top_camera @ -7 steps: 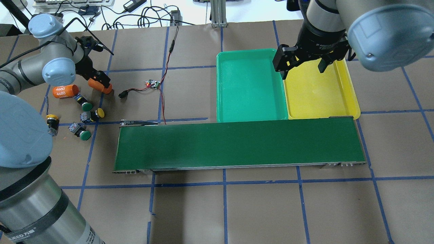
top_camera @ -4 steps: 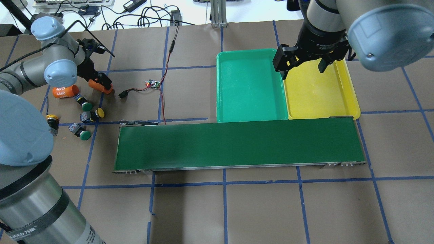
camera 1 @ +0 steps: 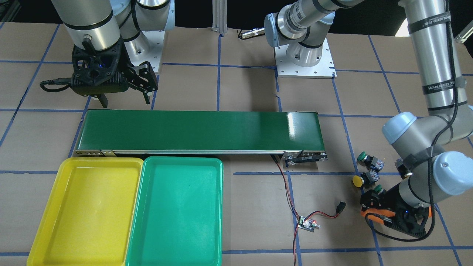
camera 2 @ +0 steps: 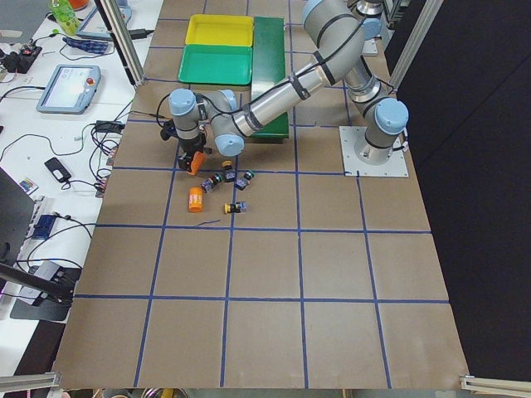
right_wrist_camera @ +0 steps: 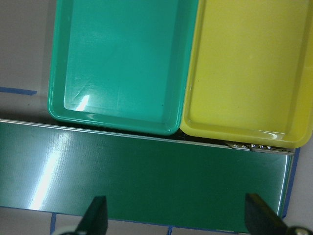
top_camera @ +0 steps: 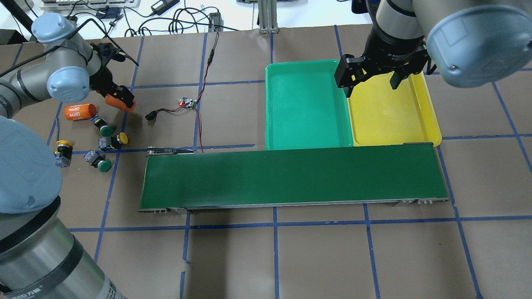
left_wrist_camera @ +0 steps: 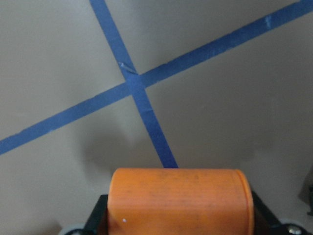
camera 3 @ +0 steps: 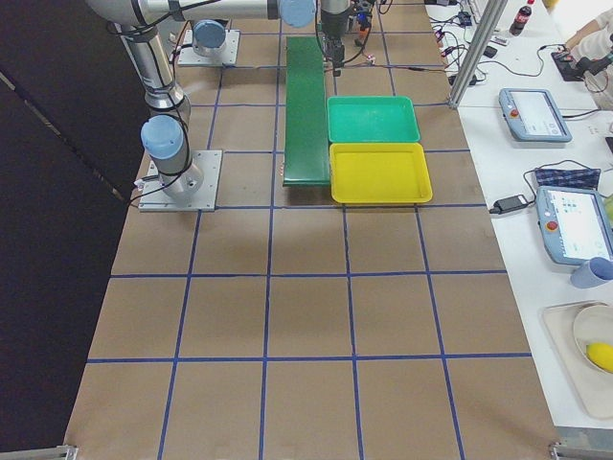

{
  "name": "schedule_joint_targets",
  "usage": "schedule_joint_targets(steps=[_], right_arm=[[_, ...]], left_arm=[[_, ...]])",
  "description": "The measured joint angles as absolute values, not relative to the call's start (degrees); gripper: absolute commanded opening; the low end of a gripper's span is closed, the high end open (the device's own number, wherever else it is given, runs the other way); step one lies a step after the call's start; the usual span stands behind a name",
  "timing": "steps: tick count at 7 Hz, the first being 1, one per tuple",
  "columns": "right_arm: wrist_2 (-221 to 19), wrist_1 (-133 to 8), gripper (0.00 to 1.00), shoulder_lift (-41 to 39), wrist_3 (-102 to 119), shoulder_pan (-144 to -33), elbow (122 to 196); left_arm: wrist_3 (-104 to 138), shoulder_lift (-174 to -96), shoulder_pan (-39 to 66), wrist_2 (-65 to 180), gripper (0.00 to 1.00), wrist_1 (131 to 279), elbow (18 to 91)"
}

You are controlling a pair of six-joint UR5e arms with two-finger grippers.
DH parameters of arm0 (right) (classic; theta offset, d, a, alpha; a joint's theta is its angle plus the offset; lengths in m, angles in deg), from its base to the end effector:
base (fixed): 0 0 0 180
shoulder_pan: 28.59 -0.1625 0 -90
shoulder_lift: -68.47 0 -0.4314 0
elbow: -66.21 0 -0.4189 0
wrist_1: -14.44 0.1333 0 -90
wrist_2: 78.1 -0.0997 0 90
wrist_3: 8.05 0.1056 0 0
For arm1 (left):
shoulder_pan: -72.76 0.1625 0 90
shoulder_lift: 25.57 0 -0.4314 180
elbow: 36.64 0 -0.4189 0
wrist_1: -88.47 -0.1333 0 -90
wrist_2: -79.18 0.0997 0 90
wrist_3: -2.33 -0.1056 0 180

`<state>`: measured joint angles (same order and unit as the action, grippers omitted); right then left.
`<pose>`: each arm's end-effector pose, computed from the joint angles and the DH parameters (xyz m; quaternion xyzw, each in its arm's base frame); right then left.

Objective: Sort buttons by color to trays
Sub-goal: 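Lift the orange cylinder and carry it over the conveyor belt, then lower the orange cylinder onto the belt and open the left gripper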

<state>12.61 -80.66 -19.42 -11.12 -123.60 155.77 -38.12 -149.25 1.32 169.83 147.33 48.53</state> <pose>0.1787 -0.5269 0.4820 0.0702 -0.9971 0.0300 0.0057 0.1008 -0.7151 0.2178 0.1897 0.9816 -0.0146 0.0148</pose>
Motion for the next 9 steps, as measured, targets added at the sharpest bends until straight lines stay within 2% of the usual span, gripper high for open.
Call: schedule_joint_targets(steps=[3, 5, 7, 9], right_arm=[[12.6, -80.7, 1.0, -19.4, -11.1, -123.6, 155.8], [12.6, -80.6, 1.0, -19.4, -11.1, -123.6, 155.8], [12.6, -80.6, 1.0, -19.4, -11.1, -123.5, 155.8], [12.5, -80.7, 1.0, -19.4, -11.1, -123.6, 155.8]], left_arm=[[-22.2, -132.6, -1.1, 167.8, 0.0, 166.2, 52.8], [-9.6, -121.6, -5.3, 167.5, 0.0, 171.3, 62.9], [-2.7, -116.9, -9.0, 167.5, 0.0, 170.5, 71.6], [-2.3, -117.4, -9.9, 167.9, 0.0, 168.8, 74.7]])
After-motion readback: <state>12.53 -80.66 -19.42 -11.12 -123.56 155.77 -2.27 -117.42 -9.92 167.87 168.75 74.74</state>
